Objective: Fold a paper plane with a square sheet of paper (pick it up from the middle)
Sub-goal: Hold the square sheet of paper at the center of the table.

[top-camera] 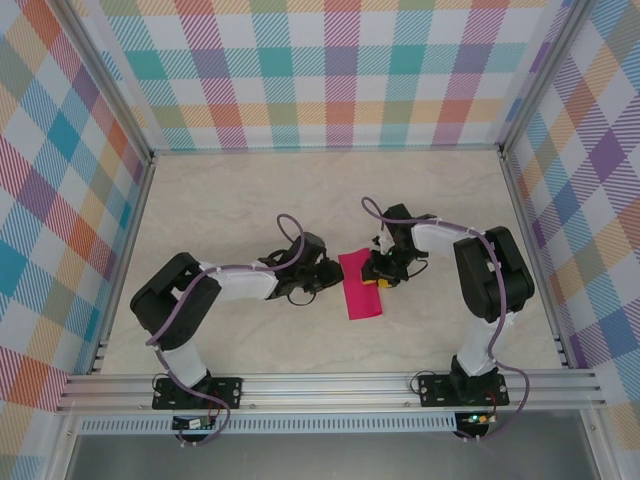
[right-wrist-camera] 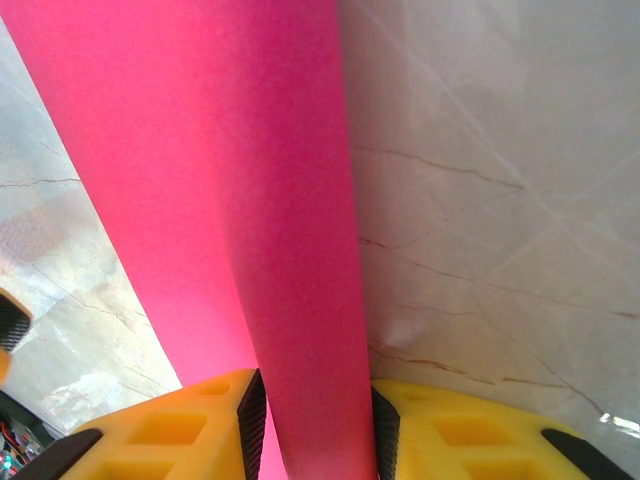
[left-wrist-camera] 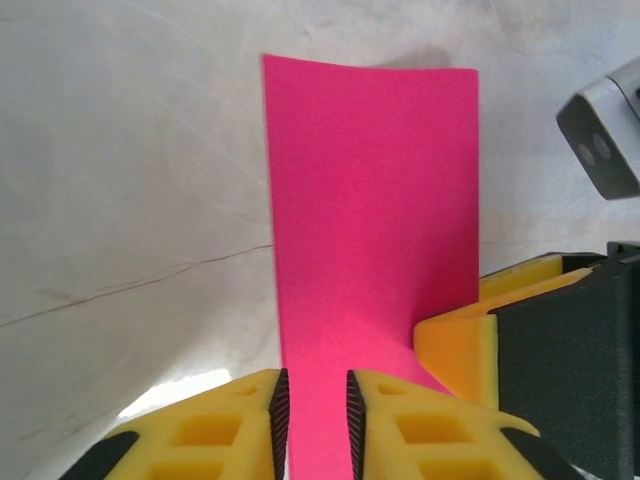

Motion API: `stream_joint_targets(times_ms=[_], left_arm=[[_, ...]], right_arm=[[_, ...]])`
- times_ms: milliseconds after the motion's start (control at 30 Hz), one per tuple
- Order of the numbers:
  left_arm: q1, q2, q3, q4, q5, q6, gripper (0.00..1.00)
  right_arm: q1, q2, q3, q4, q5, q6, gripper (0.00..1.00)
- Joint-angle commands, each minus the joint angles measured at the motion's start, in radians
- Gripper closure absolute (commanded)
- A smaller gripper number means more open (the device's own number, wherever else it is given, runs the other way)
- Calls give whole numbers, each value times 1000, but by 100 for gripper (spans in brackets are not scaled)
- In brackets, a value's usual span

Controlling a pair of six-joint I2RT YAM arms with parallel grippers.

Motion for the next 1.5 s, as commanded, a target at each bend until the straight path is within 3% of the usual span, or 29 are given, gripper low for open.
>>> stream_joint_targets(times_ms=[0, 333, 900, 1333, 1467], left_arm=[[4, 38, 29, 106, 84, -18, 81], [-1, 108, 59, 136, 120, -40, 91], [-10, 165, 93, 71, 111, -29, 94], [-11, 190, 61, -86, 44, -34, 96], [-12, 202, 23, -76, 37, -28, 96]], right_arm=[[-1, 93, -43, 34, 185, -15, 63], [1, 104, -34, 26, 197, -9, 62], [8, 107, -30, 27, 194, -17, 63], [12, 89, -35, 28, 164, -10, 62], [11, 24, -11, 1, 120, 5, 53]])
